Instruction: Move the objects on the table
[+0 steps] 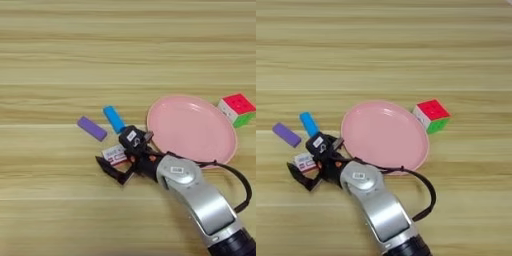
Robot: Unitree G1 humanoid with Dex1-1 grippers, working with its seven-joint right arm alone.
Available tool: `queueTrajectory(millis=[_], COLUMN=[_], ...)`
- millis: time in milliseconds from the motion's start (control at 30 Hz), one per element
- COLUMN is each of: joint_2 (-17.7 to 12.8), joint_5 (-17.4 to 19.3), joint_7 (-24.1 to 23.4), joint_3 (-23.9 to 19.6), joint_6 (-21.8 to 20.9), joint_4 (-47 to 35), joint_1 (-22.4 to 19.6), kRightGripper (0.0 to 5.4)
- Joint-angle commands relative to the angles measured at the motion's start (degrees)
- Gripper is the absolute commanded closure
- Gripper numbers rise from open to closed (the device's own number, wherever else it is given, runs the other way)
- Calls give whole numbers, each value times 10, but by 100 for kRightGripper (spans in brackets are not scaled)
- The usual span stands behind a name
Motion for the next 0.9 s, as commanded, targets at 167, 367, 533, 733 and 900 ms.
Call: queueTrajectory(millis=[167,367,533,733,900], joint_2=[-18,-36,-49,-58,-49], joint_5=[-18,-10,4,-3,-2], joint_7=[-19,-12,-6,-14,-21], joint_3=[-23,-36,-60,-74,-80], joint_6=[-31,-26,-14,-15,-18], joint_4=[-1,-33,-69,-84,-58], joint_1=[-10,24,56,62,54], kRightGripper=[4,4,4,4,4])
